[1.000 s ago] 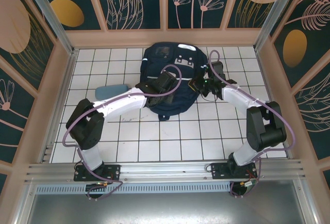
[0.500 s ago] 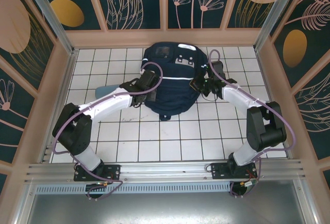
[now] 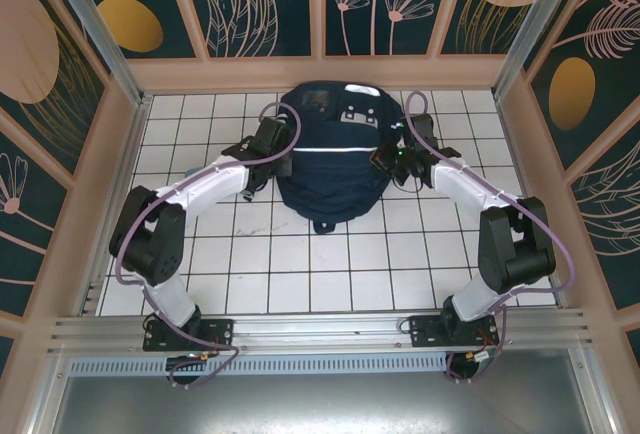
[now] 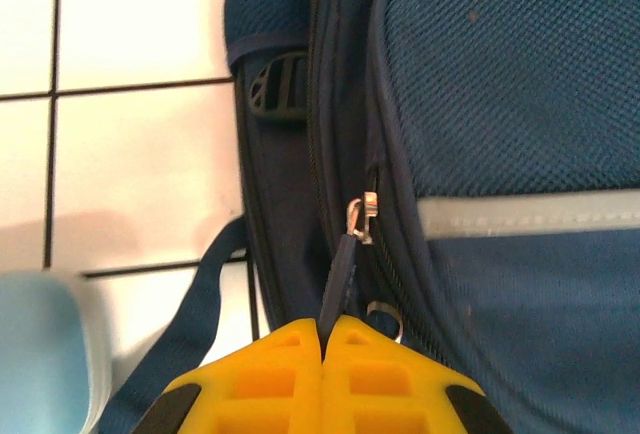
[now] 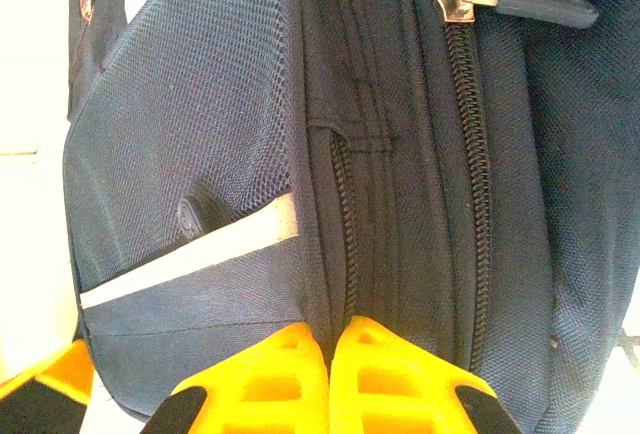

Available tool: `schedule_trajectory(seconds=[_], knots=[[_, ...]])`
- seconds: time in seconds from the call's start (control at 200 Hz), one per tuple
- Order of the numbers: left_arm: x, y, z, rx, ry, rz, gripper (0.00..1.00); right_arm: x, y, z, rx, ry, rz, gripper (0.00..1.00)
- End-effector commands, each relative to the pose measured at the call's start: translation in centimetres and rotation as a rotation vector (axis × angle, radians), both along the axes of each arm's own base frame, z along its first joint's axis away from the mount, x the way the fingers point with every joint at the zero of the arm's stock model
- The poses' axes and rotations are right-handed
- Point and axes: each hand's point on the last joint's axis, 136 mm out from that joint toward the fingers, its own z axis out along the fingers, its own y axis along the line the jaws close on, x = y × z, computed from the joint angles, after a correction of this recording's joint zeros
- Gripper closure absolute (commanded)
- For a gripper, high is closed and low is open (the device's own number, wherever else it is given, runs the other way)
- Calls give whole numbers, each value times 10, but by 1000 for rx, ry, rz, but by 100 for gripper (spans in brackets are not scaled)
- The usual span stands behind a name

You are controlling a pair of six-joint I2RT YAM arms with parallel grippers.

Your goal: Pack the student bag

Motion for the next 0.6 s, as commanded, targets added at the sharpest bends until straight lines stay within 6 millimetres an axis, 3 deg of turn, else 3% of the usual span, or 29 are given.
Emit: schedule_trajectory(seconds=[0.0, 0.145, 0.235, 0.385, 0.4, 0.455, 0.596], knots=[[30, -12, 11, -34, -70, -66, 100, 27, -20, 21, -55, -104, -60, 98], [43, -16, 13, -38, -64, -47, 100, 26, -19, 22, -53, -107, -50, 96], [41, -5, 23, -42, -72, 8, 67, 23, -20, 26, -48, -114, -39, 90], [23, 31, 40, -46, -107, 137, 26, 12, -20, 39, -59, -170, 14, 54], [21, 36, 49, -56, -126, 153, 23, 12, -20, 40, -60, -178, 18, 52], [15, 53, 53, -61, -140, 205, 16, 8, -21, 43, -68, -194, 30, 47], [7, 98, 29, -90, -82, 340, 12, -1, -18, 48, -70, -220, 60, 41]])
